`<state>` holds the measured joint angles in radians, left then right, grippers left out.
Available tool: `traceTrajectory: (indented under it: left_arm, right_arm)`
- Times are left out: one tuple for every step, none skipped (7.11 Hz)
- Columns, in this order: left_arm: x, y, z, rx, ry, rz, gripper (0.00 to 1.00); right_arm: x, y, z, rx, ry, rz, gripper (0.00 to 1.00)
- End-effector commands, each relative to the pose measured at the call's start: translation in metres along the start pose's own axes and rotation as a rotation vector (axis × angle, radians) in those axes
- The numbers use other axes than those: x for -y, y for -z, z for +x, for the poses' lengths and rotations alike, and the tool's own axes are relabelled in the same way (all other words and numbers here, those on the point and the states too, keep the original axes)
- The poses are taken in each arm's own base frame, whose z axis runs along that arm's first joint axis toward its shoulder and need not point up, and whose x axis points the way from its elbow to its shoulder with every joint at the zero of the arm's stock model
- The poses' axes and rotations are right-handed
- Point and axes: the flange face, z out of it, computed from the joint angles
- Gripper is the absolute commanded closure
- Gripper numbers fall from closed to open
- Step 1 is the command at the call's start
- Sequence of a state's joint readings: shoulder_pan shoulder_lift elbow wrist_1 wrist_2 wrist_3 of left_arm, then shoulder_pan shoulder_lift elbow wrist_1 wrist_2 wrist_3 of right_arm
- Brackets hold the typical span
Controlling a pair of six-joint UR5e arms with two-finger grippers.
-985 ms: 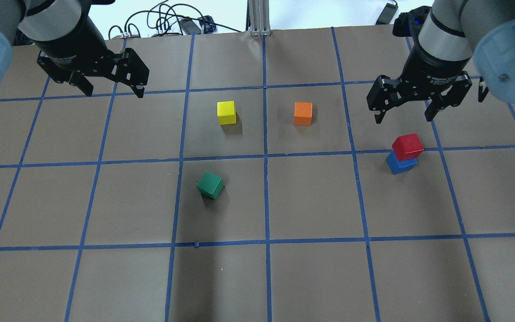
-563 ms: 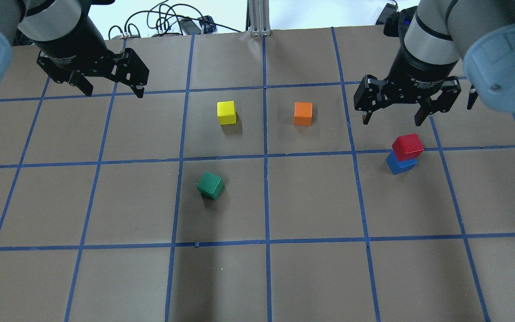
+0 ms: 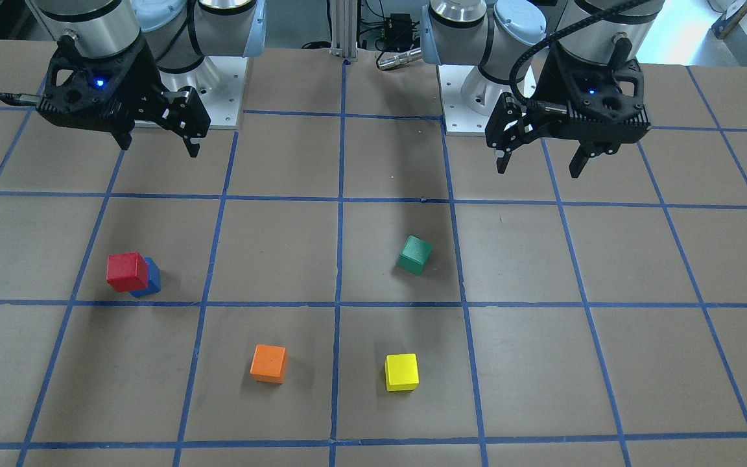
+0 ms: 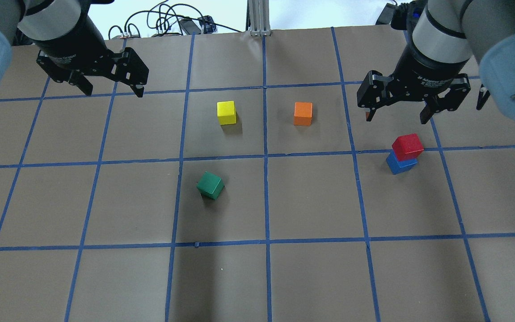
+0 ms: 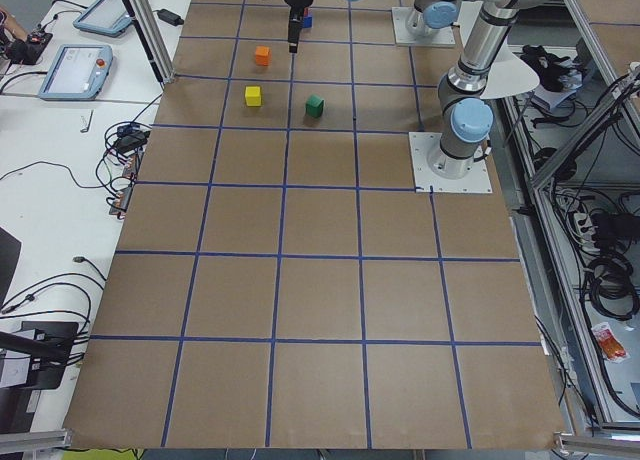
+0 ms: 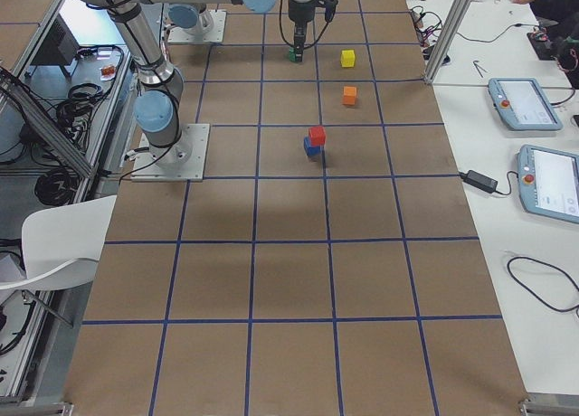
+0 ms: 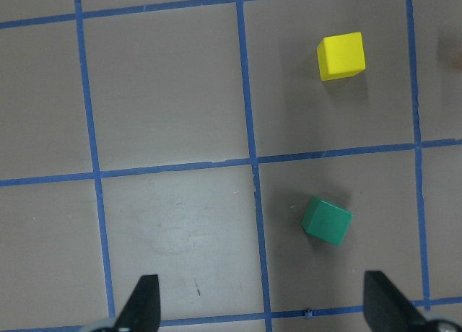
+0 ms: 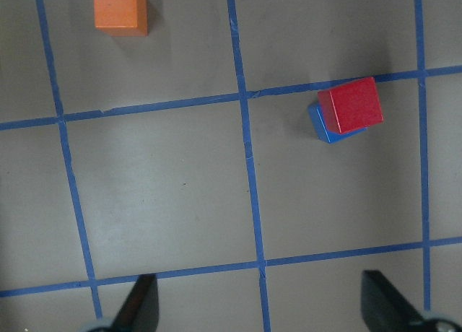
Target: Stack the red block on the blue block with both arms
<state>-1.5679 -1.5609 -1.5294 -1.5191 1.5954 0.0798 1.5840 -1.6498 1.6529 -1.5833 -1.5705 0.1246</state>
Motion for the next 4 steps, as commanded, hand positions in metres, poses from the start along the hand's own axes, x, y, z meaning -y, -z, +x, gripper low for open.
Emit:
traceTrajectory:
  left_arm:
    - [0.0003,-0.0003,-0.0001,0.000,0.000,0.000,0.00]
    - [-0.0003,0.0004,0.0000,0.000,0.000,0.000,0.00]
    - [0.0003,-0.0003,-0.0001,0.000,0.000,0.000,0.00]
    - [0.0003,-0.0003,-0.0001,0.000,0.000,0.000,0.00]
  right_arm:
    - [-0.0028,-0.0014,-0.0004,-0.003,0.002,-0.007,0.00]
    - [-0.0028,-0.0020,-0.0005,-0.003,0.002,-0.008,0.00]
    - [-0.0024,-0.0006,0.0000,-0.007,0.002,-0.004,0.00]
    - [-0.0025,-0.0013,0.0003,-0.010,0.003,-0.005,0.00]
